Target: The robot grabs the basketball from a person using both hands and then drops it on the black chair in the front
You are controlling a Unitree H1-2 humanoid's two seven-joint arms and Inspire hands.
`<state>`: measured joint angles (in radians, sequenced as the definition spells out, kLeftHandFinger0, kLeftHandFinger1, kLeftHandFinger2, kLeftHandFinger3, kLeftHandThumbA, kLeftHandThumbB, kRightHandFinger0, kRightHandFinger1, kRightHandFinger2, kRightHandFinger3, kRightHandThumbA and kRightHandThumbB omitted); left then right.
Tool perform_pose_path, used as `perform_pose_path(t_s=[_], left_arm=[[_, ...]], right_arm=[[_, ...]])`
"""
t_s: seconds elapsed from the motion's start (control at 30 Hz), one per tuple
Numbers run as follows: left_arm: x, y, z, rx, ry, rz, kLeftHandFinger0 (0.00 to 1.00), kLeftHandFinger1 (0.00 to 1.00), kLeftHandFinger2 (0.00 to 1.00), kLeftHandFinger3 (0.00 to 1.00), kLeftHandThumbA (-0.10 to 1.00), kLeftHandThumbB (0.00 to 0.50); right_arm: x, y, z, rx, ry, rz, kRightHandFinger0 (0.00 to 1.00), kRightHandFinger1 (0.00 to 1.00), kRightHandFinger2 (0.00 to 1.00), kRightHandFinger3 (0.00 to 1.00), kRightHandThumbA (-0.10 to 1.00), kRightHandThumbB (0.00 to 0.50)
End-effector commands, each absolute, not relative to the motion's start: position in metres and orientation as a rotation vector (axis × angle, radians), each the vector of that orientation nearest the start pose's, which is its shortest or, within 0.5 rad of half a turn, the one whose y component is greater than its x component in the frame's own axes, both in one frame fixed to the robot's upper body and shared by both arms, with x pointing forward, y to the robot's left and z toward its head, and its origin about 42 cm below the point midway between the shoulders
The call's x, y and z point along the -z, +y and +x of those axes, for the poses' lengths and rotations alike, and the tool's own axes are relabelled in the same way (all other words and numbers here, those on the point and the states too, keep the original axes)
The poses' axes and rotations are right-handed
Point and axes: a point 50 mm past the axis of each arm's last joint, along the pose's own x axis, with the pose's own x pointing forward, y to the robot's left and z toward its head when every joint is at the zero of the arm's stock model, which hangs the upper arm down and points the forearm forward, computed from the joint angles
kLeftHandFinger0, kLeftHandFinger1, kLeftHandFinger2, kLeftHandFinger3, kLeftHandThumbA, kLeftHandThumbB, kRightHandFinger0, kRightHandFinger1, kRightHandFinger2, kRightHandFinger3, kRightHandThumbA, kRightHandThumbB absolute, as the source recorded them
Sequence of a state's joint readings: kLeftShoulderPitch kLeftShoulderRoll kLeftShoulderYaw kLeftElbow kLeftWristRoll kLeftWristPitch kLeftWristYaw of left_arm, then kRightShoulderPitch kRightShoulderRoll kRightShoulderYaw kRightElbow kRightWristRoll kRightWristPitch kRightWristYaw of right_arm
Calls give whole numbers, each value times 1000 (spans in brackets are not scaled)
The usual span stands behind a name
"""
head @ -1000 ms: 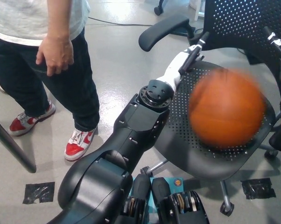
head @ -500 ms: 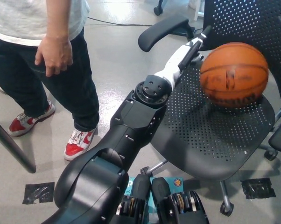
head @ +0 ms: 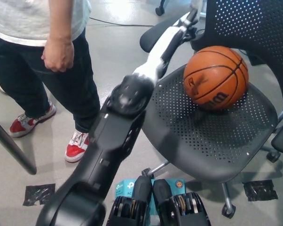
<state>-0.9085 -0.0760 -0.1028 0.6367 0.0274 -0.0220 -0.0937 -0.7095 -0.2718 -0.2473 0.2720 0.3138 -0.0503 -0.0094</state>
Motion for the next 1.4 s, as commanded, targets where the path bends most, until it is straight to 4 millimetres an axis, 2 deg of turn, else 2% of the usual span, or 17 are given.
perform_pose_path(t_s=[0.0, 0.03, 0.13, 0.2, 0.23, 0.27, 0.3, 0.37, 0.47, 0.53, 0.63, 0.7, 0.8, 0.83, 0.93, 1.0, 1.37], left_arm=[[-317, 100, 425, 531, -540, 93, 1000, 1000, 1000, 1000, 1000, 301], [-310, 117, 403, 515, -552, 42, 1000, 1000, 1000, 1000, 1000, 309], [-294, 145, 365, 471, -581, 28, 1000, 1000, 1000, 1000, 1000, 292], [-294, 145, 364, 471, -579, 28, 1000, 1000, 1000, 1000, 1000, 291], [-281, 160, 348, 429, -582, 19, 1000, 1000, 1000, 1000, 1000, 304], [-257, 192, 307, 327, -582, 22, 1000, 1000, 1000, 1000, 1000, 313], [-256, 194, 306, 323, -580, 23, 1000, 1000, 1000, 1000, 1000, 314], [-232, 217, 276, 263, -556, 40, 1000, 1000, 1000, 1000, 1000, 302], [-230, 219, 271, 260, -546, 40, 1000, 1000, 1000, 1000, 1000, 302], [-199, 242, 232, 215, -479, 113, 1000, 1000, 1000, 1000, 1000, 304], [-200, 242, 230, 216, -476, 113, 1000, 1000, 1000, 1000, 1000, 306], [-173, 260, 210, 169, -404, 169, 1000, 1000, 1000, 1000, 1000, 256], [-158, 266, 203, 162, -392, 193, 1000, 1000, 1000, 1000, 1000, 216], [-146, 267, 198, 137, -377, 225, 1000, 1000, 1000, 1000, 1000, 232], [-146, 267, 197, 138, -381, 226, 1000, 1000, 1000, 1000, 1000, 232], [-117, 267, 190, 124, -342, 278, 1000, 1000, 1000, 1000, 994, 259], [-95, 272, 205, 113, -291, 347, 1000, 1000, 1000, 1000, 1000, 297]], right_arm=[[-349, -292, 385, -71, -720, -48, 1000, 1000, 1000, 1000, 1000, 342], [-339, -286, 361, -101, -729, -49, 1000, 1000, 1000, 1000, 1000, 347], [-316, -277, 320, -172, -729, -34, 1000, 1000, 1000, 1000, 1000, 376], [-316, -277, 319, -172, -727, -34, 1000, 1000, 1000, 1000, 1000, 376], [-301, -273, 303, -192, -710, -55, 1000, 1000, 1000, 1000, 1000, 384], [-268, -260, 266, -230, -656, -91, 1000, 1000, 1000, 1000, 1000, 399], [-267, -260, 264, -231, -652, -92, 1000, 1000, 1000, 1000, 1000, 400], [-232, -252, 245, -230, -606, -113, 1000, 1000, 1000, 1000, 1000, 382], [-228, -251, 241, -229, -596, -113, 1000, 1000, 1000, 1000, 1000, 383], [-185, -242, 226, -247, -436, -74, 1000, 1000, 1000, 1000, 1000, 383], [-185, -242, 225, -247, -434, -76, 1000, 1000, 1000, 1000, 1000, 383], [-158, -236, 222, -237, -349, -57, 1000, 1000, 1000, 1000, 1000, 382], [-144, -233, 221, -239, -330, -70, 1000, 1000, 1000, 1000, 1000, 346], [-132, -232, 221, -241, -295, -77, 1000, 1000, 1000, 1000, 1000, 345], [-132, -231, 220, -241, -297, -79, 1000, 1000, 1000, 1000, 1000, 344], [-102, -226, 218, -245, -228, -53, 1000, 1000, 1000, 1000, 1000, 347], [-80, -227, 222, -224, -176, -44, 1000, 1000, 1000, 1000, 1000, 394]])
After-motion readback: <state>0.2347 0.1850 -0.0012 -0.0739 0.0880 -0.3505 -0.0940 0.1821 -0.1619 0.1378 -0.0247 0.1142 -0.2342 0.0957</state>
